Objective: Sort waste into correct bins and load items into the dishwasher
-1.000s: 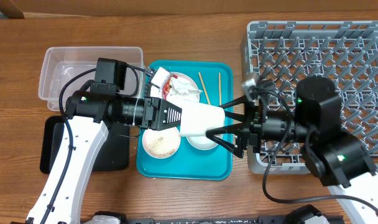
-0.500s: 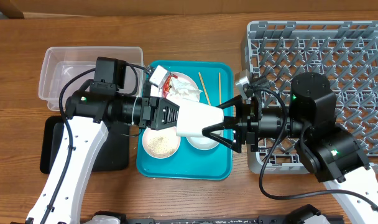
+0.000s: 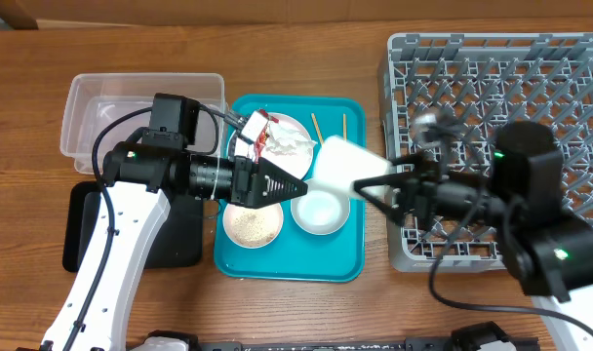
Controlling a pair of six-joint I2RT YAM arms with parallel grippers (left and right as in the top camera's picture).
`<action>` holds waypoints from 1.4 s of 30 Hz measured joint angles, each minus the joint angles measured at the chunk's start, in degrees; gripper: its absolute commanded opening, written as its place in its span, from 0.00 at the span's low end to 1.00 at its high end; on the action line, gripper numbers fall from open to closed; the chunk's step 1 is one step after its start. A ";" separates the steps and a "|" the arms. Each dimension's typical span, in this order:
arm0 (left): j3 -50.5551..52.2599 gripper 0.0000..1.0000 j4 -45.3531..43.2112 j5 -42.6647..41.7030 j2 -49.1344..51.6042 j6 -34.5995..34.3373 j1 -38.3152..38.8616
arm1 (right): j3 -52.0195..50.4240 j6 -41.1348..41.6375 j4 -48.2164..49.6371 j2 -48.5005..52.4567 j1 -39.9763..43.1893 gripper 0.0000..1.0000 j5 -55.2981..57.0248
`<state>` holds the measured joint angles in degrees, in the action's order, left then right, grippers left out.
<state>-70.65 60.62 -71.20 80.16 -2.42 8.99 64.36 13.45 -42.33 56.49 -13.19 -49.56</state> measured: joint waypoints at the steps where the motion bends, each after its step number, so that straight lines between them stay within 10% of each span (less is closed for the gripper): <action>1: 0.00 0.94 1.44 4.98 0.00 -0.15 0.00 | 0.02 0.11 -3.56 -1.16 2.25 0.53 3.54; 14: 0.00 0.94 3.26 24.92 0.00 -0.59 0.00 | -0.13 8.46 -38.27 6.08 7.56 0.53 42.60; 22: 0.00 0.91 3.39 26.12 0.00 -0.59 0.00 | -1.42 10.16 -34.05 16.87 7.58 0.87 45.97; 31: 0.00 0.82 5.01 33.48 0.00 -2.95 2.19 | 4.11 10.34 -33.29 14.82 7.56 0.89 45.55; 42: 11.93 0.49 -8.33 64.39 1.95 -20.35 20.50 | 7.98 10.32 -26.38 3.39 7.56 0.89 38.01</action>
<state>-58.72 52.29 -6.81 82.11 -22.76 29.50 72.34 23.77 -68.71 59.88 -5.63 -11.55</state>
